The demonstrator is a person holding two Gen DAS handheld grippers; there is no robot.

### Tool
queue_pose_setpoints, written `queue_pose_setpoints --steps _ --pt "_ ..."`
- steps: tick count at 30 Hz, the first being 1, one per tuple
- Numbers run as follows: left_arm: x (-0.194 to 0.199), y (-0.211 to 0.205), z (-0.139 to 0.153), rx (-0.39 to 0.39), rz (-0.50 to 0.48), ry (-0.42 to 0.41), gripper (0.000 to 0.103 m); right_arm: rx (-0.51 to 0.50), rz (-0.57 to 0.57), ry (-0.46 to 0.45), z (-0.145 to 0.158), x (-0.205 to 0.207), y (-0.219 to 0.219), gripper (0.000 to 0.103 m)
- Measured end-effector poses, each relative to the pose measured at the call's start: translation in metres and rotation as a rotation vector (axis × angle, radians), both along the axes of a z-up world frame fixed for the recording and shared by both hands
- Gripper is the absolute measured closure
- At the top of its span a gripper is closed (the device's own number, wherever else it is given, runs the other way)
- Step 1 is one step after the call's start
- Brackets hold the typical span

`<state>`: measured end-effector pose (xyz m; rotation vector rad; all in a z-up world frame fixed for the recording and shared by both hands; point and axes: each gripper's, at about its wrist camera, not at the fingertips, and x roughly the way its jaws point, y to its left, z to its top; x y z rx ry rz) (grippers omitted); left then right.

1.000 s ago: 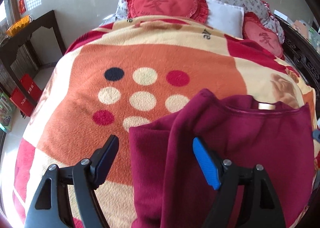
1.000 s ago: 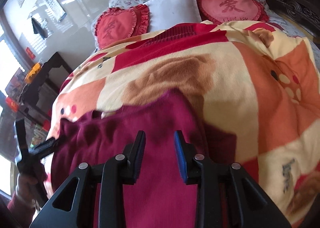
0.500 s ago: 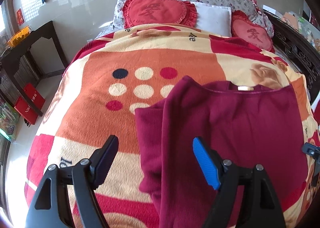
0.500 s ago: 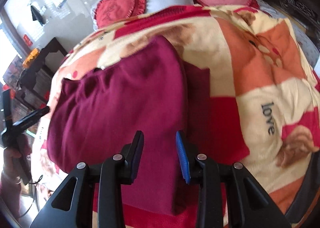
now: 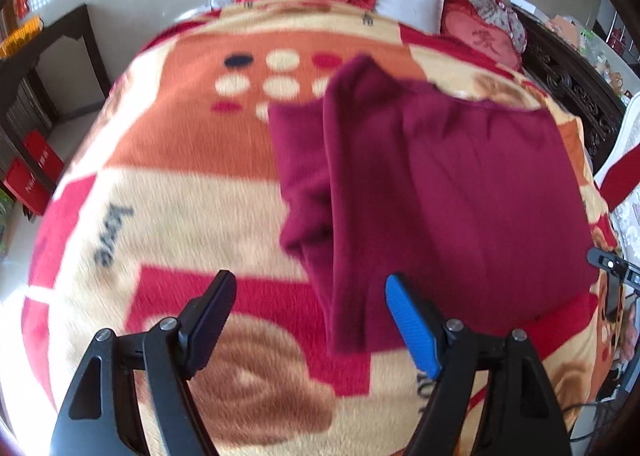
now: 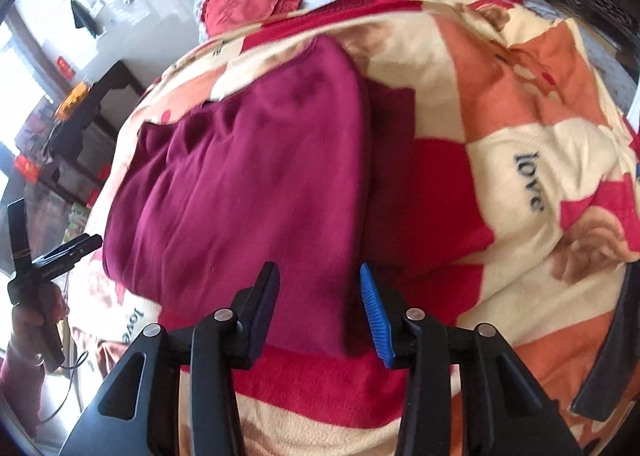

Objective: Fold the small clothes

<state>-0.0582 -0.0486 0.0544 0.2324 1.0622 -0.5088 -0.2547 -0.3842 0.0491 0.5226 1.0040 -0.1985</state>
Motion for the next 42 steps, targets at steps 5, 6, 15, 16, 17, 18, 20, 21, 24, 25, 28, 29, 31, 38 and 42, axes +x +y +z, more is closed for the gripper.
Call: queue_pose_setpoints --steps 5,6,15,16,17,18,20,21,24,25,28,29,31,38,42 --pt "-0.01 0.004 -0.012 0.016 -0.002 0.024 0.022 0.001 -0.014 -0.053 0.0 -0.011 0.004 0.103" --pt "-0.011 0.005 -0.012 0.018 -0.005 0.017 0.022 -0.004 -0.011 -0.074 0.005 -0.016 0.004 0.103" --pt "-0.007 0.008 -0.022 0.012 0.015 0.027 0.022 -0.029 -0.038 0.002 -0.019 -0.022 0.001 0.103" --pt "-0.006 0.009 -0.023 0.01 0.019 0.031 0.022 -0.032 -0.042 0.003 -0.015 -0.023 0.001 0.103" --pt "-0.006 0.01 -0.023 0.006 0.022 0.034 0.022 -0.035 -0.048 0.002 -0.011 -0.024 0.0 0.103" --pt "-0.006 0.01 -0.023 0.003 0.022 0.033 0.022 -0.04 -0.061 0.003 -0.007 -0.026 -0.001 0.103" --pt "-0.007 0.009 -0.022 0.003 0.019 0.028 0.022 -0.044 -0.102 -0.016 0.005 -0.031 -0.003 0.099" --pt "-0.007 0.009 -0.022 0.003 0.018 0.025 0.022 -0.053 -0.123 -0.034 0.013 -0.034 -0.003 0.099" --pt "-0.008 0.01 -0.023 0.0 0.017 0.023 0.022 -0.122 -0.142 -0.084 0.034 -0.035 0.002 0.097" --pt "-0.008 0.01 -0.024 -0.001 0.019 0.026 0.022 -0.138 -0.13 -0.104 0.041 -0.03 0.005 0.095" --pt "-0.007 0.01 -0.024 -0.004 0.023 0.031 0.022 -0.139 -0.057 -0.121 0.046 -0.004 0.017 0.094" --pt "-0.007 0.01 -0.024 -0.005 0.025 0.032 0.022 -0.148 -0.034 -0.115 0.045 0.008 0.022 0.094" --pt "-0.006 0.01 -0.024 -0.006 0.027 0.032 0.022 -0.165 0.002 -0.108 0.041 0.029 0.028 0.094" --pt "-0.005 0.009 -0.027 -0.001 0.027 0.036 0.022 -0.134 0.004 -0.061 0.015 0.09 0.016 0.094" --pt "-0.003 0.007 -0.029 0.004 0.023 0.037 0.022 -0.164 -0.043 -0.045 0.006 0.108 -0.002 0.094"
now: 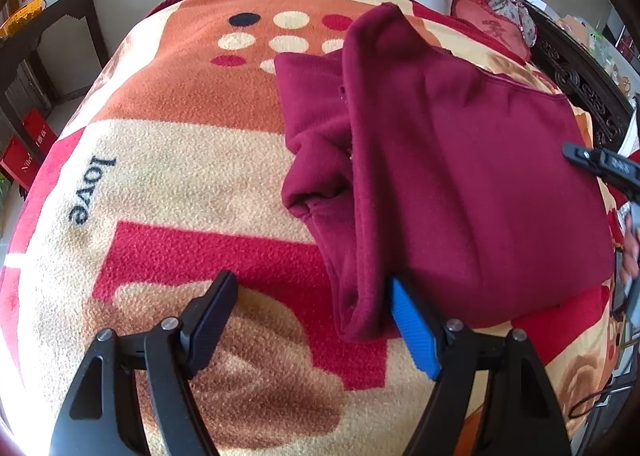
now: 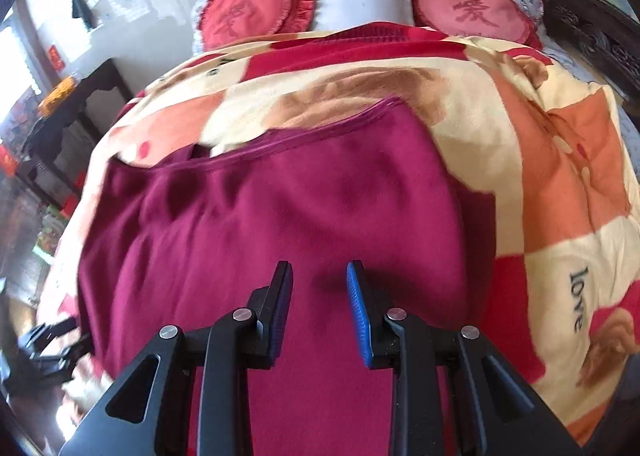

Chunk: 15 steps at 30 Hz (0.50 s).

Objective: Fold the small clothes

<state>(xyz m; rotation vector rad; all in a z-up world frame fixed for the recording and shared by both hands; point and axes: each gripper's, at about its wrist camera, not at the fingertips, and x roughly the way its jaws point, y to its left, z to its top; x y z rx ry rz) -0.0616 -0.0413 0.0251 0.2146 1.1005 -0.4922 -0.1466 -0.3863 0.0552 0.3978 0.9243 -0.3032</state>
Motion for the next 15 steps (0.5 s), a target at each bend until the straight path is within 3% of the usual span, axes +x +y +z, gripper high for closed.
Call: queue_pose_setpoints --steps 4,9,15 --pt "0.002 -0.001 -0.002 -0.003 0.0 0.009 0.022 0.014 -0.037 0.013 -0.014 0.013 -0.02 0.095" --pt "0.004 0.001 -0.003 -0.015 0.001 0.014 0.022 0.025 -0.058 0.003 0.003 0.011 -0.007 0.095" --pt "0.004 0.004 -0.003 -0.036 0.006 0.018 0.022 0.129 0.141 -0.041 0.011 0.041 0.059 0.095"
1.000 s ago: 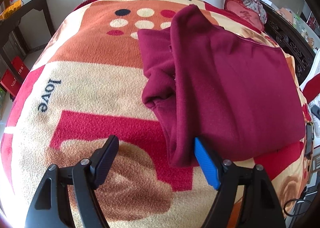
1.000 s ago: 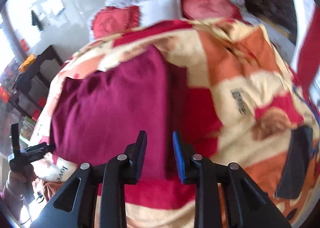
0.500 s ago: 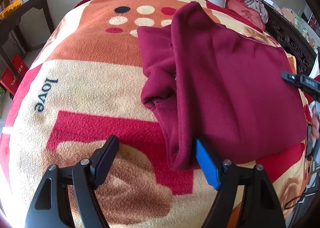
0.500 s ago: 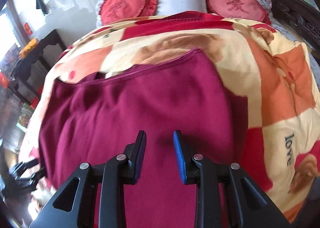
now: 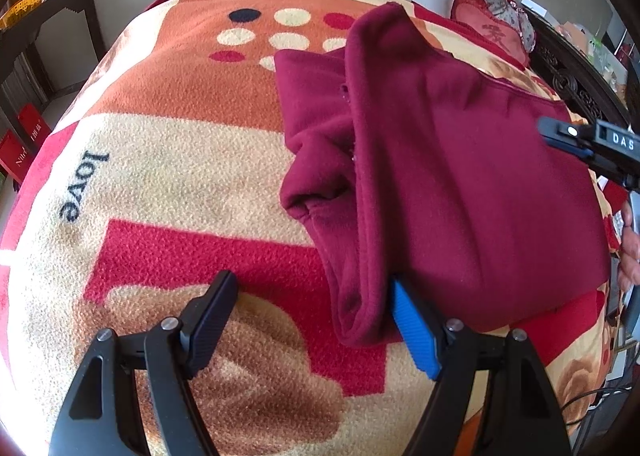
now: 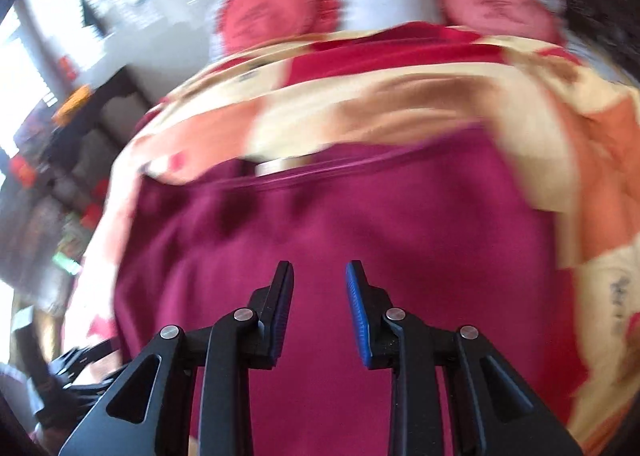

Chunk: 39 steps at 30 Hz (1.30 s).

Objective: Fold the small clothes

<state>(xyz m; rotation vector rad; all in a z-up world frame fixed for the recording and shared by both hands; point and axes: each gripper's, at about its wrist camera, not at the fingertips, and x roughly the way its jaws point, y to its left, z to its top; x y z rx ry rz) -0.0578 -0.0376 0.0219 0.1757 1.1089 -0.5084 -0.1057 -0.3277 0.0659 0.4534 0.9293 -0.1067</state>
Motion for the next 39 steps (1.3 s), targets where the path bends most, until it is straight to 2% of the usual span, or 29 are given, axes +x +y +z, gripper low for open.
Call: queue_pose_setpoints --steps 2,6,11,15,20,24,30,32,35,39 --pt "0.0 0.001 0.0 -0.007 0.003 0.004 0.022 0.016 0.073 -0.003 -0.001 0.021 0.026 0.095" --pt "0.002 0.003 -0.001 -0.021 0.003 0.012 0.022 0.013 0.145 -0.015 -0.001 0.058 0.064 0.095" --pt "0.004 0.007 -0.002 -0.046 -0.001 0.03 0.022 0.046 0.161 -0.023 -0.008 0.1 0.091 0.095" --pt "0.005 0.01 -0.003 -0.055 -0.003 0.031 0.022 0.023 0.16 -0.016 -0.015 0.13 0.103 0.095" --pt "0.012 0.016 -0.005 -0.082 0.009 0.044 0.022 -0.03 0.16 0.071 -0.043 0.166 0.113 0.095" --pt "0.014 0.019 -0.005 -0.093 0.01 0.057 0.022 -0.032 0.178 0.084 -0.039 0.168 0.11 0.095" --pt "0.014 0.018 -0.008 -0.091 0.007 0.04 0.021 0.01 0.226 0.05 -0.02 0.142 0.111 0.095" --pt "0.011 0.017 -0.008 -0.092 0.011 0.038 0.021 0.013 0.242 0.055 -0.023 0.141 0.118 0.092" --pt "0.009 0.016 -0.008 -0.09 0.011 0.037 0.02 0.007 0.253 0.112 -0.043 0.152 0.13 0.088" --pt "0.008 0.015 -0.006 -0.099 0.01 0.047 0.02 -0.002 0.247 0.114 -0.037 0.155 0.132 0.087"
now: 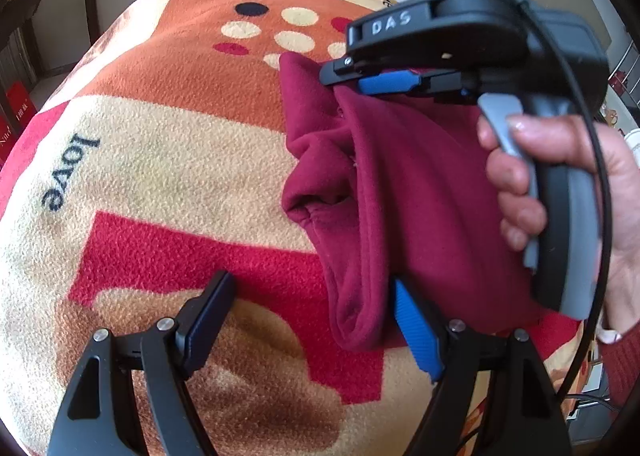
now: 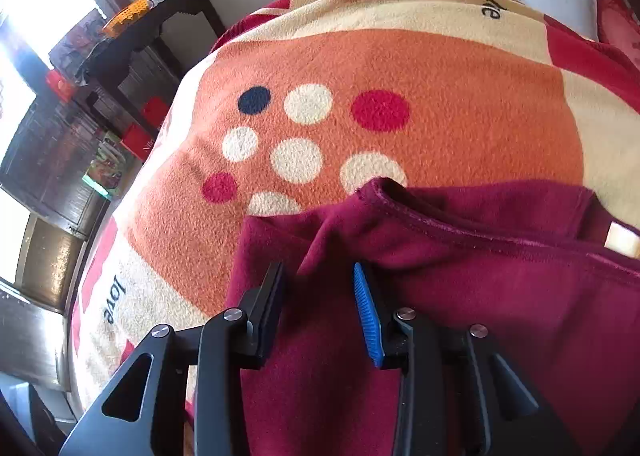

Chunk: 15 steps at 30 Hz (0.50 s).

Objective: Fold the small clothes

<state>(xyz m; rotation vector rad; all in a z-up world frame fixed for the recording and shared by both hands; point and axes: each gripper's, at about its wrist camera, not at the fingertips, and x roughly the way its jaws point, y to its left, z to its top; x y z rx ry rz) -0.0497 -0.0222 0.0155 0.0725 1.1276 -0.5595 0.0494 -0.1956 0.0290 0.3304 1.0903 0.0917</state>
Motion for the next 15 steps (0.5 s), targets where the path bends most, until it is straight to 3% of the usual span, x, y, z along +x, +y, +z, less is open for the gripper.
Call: queue_pose_setpoints --steps 6,8,15 --pt "0.001 0.0 0.0 -0.001 0.0 -0.01 0.019 0.03 0.019 -0.011 0.018 -0.005 0.004 0.086" --pt "0.001 -0.001 -0.001 0.001 -0.001 -0.011 0.019 0.016 0.041 0.005 0.017 0.0 0.014 0.073" --pt "0.002 0.0 -0.003 -0.007 -0.001 -0.007 0.018 -0.12 0.093 0.059 0.005 0.014 0.05 0.06"
